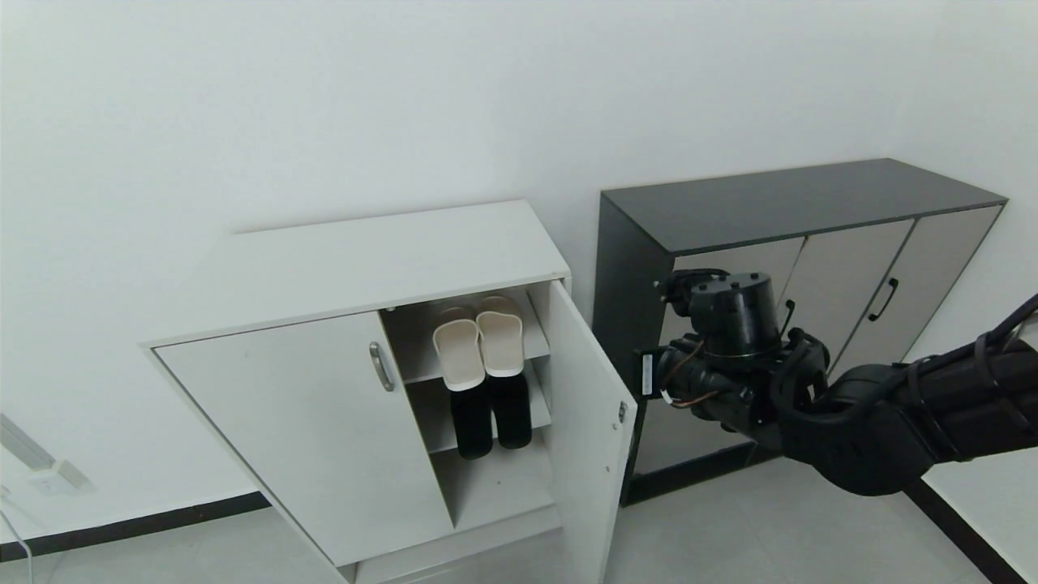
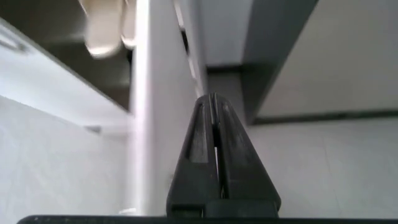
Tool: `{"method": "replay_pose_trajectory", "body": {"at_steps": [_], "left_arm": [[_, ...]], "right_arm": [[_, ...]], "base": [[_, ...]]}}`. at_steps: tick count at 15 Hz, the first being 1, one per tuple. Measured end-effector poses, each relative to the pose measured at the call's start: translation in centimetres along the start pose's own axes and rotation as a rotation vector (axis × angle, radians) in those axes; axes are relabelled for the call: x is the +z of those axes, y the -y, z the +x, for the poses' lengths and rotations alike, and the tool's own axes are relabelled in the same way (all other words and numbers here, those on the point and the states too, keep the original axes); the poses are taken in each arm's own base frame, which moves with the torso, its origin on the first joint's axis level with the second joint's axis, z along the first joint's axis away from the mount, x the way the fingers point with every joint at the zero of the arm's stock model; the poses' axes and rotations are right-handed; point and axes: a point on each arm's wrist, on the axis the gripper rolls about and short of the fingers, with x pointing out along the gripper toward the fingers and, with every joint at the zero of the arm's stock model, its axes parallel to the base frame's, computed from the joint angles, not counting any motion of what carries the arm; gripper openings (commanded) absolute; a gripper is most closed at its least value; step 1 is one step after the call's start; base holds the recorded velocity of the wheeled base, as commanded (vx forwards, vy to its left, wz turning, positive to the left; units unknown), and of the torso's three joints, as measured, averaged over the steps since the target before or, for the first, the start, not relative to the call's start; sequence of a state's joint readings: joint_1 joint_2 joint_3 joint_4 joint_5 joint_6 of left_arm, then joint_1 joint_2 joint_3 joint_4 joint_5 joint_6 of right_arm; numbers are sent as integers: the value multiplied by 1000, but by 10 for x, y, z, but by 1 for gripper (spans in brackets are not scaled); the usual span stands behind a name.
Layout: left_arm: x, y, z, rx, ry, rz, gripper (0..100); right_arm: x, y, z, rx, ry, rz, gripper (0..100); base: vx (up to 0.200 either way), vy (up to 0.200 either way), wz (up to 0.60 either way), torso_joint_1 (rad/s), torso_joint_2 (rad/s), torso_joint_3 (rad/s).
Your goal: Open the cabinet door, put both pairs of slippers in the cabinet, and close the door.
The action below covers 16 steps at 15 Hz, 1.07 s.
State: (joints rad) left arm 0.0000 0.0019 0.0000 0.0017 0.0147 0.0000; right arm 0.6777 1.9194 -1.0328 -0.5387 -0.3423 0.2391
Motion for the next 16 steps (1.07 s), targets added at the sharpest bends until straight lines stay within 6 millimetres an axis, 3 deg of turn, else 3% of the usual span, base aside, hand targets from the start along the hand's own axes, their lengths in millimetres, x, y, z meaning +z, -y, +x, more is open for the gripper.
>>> {"method": "replay_pose_trajectory", "body": {"at_steps": [9,16], "left_arm": [[0,0,0,0,0,0,0],[0,0,0,0,0,0,0]], "right_arm": [[-18,-6,-13,64,-6,-88,0],[-16,-8,-16,73,8,-85,0]], "base": [[0,0,0,0,0,0],[0,0,514,2,3,1]]}}
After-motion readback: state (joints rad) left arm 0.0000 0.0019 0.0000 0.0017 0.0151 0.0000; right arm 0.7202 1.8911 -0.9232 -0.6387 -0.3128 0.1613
